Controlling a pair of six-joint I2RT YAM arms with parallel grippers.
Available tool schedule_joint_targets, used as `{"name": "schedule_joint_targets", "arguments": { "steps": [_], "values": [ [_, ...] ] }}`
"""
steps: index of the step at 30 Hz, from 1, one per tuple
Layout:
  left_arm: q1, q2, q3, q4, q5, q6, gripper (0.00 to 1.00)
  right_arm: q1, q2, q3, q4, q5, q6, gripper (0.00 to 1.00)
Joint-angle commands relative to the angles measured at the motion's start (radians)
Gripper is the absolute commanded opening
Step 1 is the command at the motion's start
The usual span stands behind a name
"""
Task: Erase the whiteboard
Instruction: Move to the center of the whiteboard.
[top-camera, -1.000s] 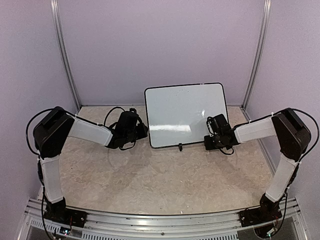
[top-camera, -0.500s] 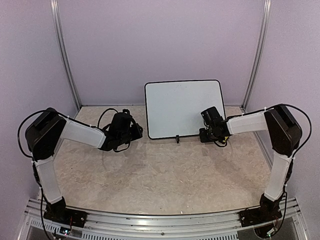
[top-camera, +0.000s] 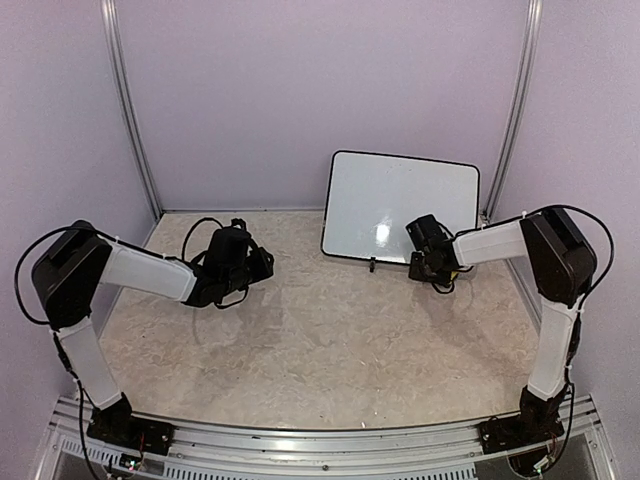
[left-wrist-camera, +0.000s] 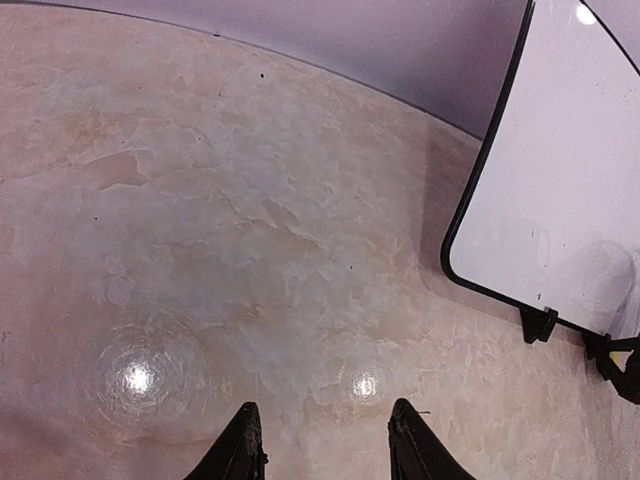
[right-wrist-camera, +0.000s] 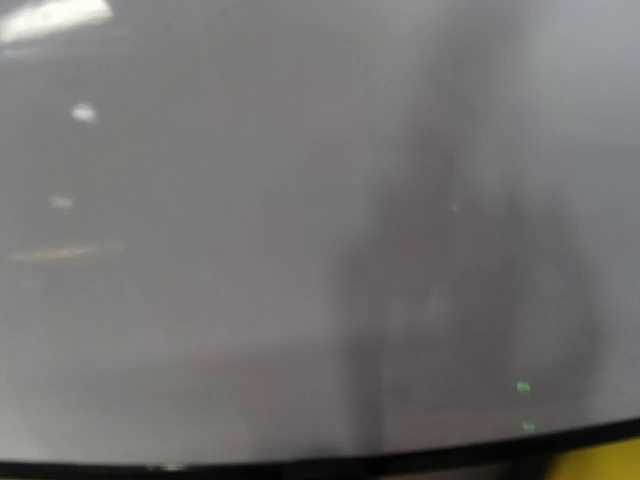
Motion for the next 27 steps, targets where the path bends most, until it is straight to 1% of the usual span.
{"name": "schedule_joint_targets", "arguments": {
  "steps": [1,6,9,13,18,22,27],
  "values": [
    [0.004,-0.034,-0.011,0.025,-0.007,0.01,0.41,-0.072,-0.036,-0.051,-0.058,0.137,0.186,0.0],
    [0.003,-0.037,-0.025,0.036,-0.005,0.007,0.41,-0.121,-0.056,-0.067,-0.112,0.186,0.289,0.0],
    [0.001,-0.041,-0.032,0.04,-0.005,0.009,0.41,-0.134,-0.06,-0.075,-0.147,0.222,0.343,0.0],
    [0.001,-0.05,-0.043,0.047,-0.009,0.013,0.41,-0.138,-0.072,-0.108,-0.15,0.243,0.394,0.0],
    [0.002,-0.062,-0.048,0.048,-0.011,0.016,0.41,-0.138,-0.068,-0.131,-0.129,0.238,0.398,0.0],
    [0.003,-0.065,-0.052,0.048,-0.012,0.015,0.41,-0.138,-0.044,-0.105,-0.162,0.23,0.401,0.0],
    [0.002,-0.065,-0.051,0.052,-0.008,0.017,0.41,-0.133,-0.051,-0.128,-0.149,0.217,0.412,0.1]
  ]
}}
